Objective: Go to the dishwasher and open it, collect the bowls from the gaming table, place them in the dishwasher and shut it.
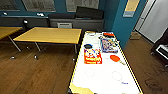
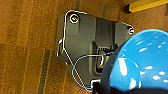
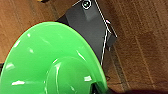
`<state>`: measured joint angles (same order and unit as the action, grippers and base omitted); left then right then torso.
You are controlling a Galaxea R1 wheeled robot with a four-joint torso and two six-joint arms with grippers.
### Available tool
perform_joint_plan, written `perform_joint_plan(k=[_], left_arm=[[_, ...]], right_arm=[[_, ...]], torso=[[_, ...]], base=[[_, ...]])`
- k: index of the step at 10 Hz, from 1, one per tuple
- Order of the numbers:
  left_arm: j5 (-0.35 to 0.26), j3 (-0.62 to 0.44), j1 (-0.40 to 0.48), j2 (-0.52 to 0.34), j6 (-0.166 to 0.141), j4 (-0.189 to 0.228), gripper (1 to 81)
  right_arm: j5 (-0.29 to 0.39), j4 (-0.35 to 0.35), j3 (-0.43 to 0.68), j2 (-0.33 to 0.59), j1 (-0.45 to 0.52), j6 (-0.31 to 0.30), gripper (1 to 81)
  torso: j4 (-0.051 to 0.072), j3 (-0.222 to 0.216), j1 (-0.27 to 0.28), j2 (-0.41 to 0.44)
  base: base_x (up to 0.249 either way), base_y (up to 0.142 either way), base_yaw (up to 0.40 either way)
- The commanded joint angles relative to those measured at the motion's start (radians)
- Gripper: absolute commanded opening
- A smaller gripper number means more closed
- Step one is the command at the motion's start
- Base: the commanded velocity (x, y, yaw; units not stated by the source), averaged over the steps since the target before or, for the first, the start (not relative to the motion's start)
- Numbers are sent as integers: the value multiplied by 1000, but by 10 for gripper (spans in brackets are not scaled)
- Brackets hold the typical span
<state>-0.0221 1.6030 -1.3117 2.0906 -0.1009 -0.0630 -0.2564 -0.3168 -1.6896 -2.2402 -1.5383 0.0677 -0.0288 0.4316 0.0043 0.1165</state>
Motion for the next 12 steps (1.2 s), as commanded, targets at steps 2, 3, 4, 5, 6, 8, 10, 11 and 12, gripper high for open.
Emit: perform_joint_plan(k=[2,3,4,5,6,8,10,11,12], left_arm=[[-56,47,5,-3,10,14,10],[-58,60,4,11,10,14,10],[-59,69,4,23,10,20,10],[-62,77,4,34,10,20,10],[-64,84,4,45,10,22,10],[-65,120,-4,71,10,20,10],[-67,159,-5,95,7,18,10],[-67,173,-5,108,7,15,10],[-67,193,-11,123,6,12,10]], right_arm=[[74,21,13,43,6,5,10],[72,19,13,40,6,4,10],[72,19,9,37,6,4,10],[72,19,4,35,6,4,10],[72,19,1,32,6,4,10],[72,19,-10,20,6,6,10],[74,21,-27,3,5,6,10],[74,19,-30,0,6,4,10],[75,21,-31,-3,5,6,10]], torso=[[0,-97,0,0],[0,-126,0,0],[0,-154,-1,1],[0,-107,-1,1],[0,-134,-2,2],[0,-154,-3,2],[0,-153,-3,3],[0,-154,-3,3],[0,-154,-3,3]], base=[[0,0,0],[0,0,0],[0,0,0],[0,0,0],[0,0,0],[0,0,0],[0,0,0],[0,0,0],[0,0,0]])
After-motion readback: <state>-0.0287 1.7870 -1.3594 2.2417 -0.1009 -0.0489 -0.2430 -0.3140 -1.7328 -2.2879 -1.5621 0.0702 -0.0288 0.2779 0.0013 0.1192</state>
